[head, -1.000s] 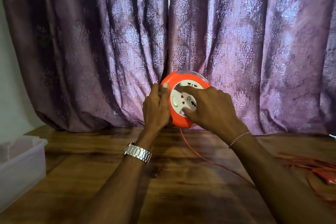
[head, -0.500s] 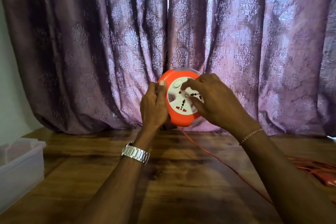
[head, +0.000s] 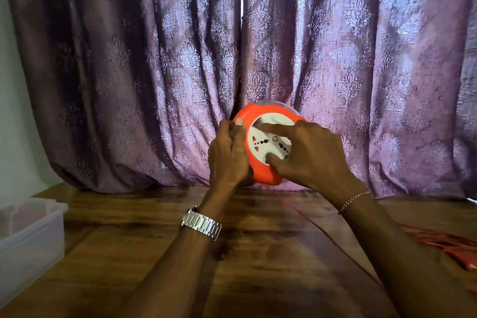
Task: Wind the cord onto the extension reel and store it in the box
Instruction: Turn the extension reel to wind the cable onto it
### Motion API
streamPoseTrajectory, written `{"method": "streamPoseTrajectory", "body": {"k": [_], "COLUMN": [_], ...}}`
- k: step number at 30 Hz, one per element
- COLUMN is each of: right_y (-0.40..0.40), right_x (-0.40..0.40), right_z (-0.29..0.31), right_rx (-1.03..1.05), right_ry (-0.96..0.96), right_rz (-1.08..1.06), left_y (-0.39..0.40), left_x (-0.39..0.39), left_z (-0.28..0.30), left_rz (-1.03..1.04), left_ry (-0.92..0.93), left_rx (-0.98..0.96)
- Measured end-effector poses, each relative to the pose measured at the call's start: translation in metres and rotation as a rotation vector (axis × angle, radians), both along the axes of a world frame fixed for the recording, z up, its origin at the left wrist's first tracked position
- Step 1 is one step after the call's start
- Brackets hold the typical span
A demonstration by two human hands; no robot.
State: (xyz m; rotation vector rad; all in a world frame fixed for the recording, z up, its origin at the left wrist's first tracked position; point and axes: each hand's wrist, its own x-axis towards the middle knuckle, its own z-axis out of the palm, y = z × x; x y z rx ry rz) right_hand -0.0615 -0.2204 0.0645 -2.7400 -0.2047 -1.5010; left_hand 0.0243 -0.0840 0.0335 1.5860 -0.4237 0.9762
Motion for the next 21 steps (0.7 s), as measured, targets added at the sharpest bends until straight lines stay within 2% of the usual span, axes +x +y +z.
{"method": "streamPoseTrajectory", "body": {"k": [3, 6, 9, 12, 15, 21], "right_y": [0.001, -0.001, -0.012, -0.02, -0.013, -0.008], "right_x": [0.004, 0.007, 0.005, 0.002, -0.001, -0.002], "right_z": [0.0, 0.002, 0.009, 0.015, 0.017, 0.016], "right_rx": [0.102, -0.004, -0.058, -0.181, -0.236, -0.292], "right_ry": [-0.085, -0.162, -0.166, 0.018, 0.293, 0.261], "right_rz": [-0.057, -0.094, 0.08, 0.287, 0.23, 0.09], "left_y": [-0.002, -0.005, -0.006, -0.005, -0.006, -0.008], "left_x": [0.0, -0.001, -0.002, -0.001, -0.001, -0.004], "left_z": [0.001, 0.002, 0.003, 0.003, 0.002, 0.001], "left_rz": [0.019, 0.008, -0.023, -0.055, -0.052, -0.052], "left_ry": [0.018, 0.045, 0.083, 0.11, 0.111, 0.115], "left_rx": [-0.012, -0.038, -0.075, -0.098, -0.078, -0.059]}}
